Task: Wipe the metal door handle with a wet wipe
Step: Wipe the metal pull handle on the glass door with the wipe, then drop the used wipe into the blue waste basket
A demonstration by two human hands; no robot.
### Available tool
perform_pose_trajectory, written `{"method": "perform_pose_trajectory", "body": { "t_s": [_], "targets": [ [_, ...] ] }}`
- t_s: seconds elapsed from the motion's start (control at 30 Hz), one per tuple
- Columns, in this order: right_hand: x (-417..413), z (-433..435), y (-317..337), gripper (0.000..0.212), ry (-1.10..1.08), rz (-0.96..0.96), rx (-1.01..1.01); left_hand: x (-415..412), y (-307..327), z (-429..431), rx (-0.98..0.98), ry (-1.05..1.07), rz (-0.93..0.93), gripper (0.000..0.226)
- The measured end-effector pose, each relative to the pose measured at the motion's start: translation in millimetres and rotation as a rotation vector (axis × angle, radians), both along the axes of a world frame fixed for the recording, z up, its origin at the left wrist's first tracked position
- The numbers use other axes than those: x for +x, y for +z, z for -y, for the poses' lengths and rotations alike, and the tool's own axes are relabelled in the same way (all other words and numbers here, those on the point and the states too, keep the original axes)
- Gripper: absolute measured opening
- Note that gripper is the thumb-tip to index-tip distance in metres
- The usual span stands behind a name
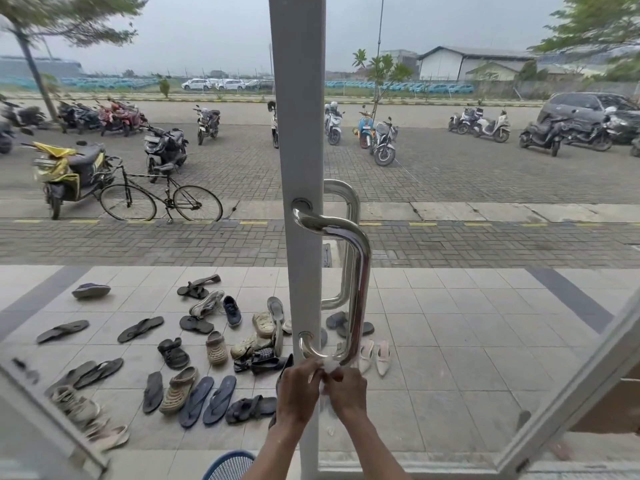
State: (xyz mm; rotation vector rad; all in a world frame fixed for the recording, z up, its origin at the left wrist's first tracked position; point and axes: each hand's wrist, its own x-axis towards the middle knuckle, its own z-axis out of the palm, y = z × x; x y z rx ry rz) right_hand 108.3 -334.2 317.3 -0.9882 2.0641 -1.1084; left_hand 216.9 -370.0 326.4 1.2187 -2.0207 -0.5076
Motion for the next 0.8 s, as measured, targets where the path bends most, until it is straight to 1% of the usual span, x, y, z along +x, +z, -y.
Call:
{"method": "perform_pose_trajectory", "body": {
  "t_s": [0.1, 0.23, 0.33, 0.47, 0.57, 0.63, 0.73, 0.8],
  "targets": [
    [26, 4, 5, 0.036, 0.054, -0.028, -0.024, 21, 1, -1, 0.054, 0.080, -0.025, 0.016],
    [56, 6, 12, 0.022, 0.105, -0.053, -0.025, 52, 0, 4, 0.099, 0.155, -0.060, 0.013],
    [72, 13, 9, 0.021, 0.152, -0.070, -0.066, 75, 0, 6, 0.122, 0.208, -0.074, 0.010],
    [102, 26, 7, 0.017, 0.232, -0.107, -0.116, 106, 0, 7, 0.157, 0.280, -0.110, 0.013],
    [127, 29, 13, 0.034, 0.269, -0.088, -0.127, 130, 1, 6, 0.195, 0.322, -0.117, 0.013],
    [141, 29, 13, 0.041, 0.300, -0.045, -0.138, 145, 2, 3, 0.201, 0.337, -0.113, 0.010],
    [165, 29, 10, 0.034, 0.360, -0.036, -0.148, 169, -10, 5, 0.238, 0.371, -0.125, 0.007],
    [177, 30, 4, 0.025, 0.397, -0.039, -0.158, 182, -24, 7, 0.285, 0.391, -0.143, 0.012]
  ]
}}
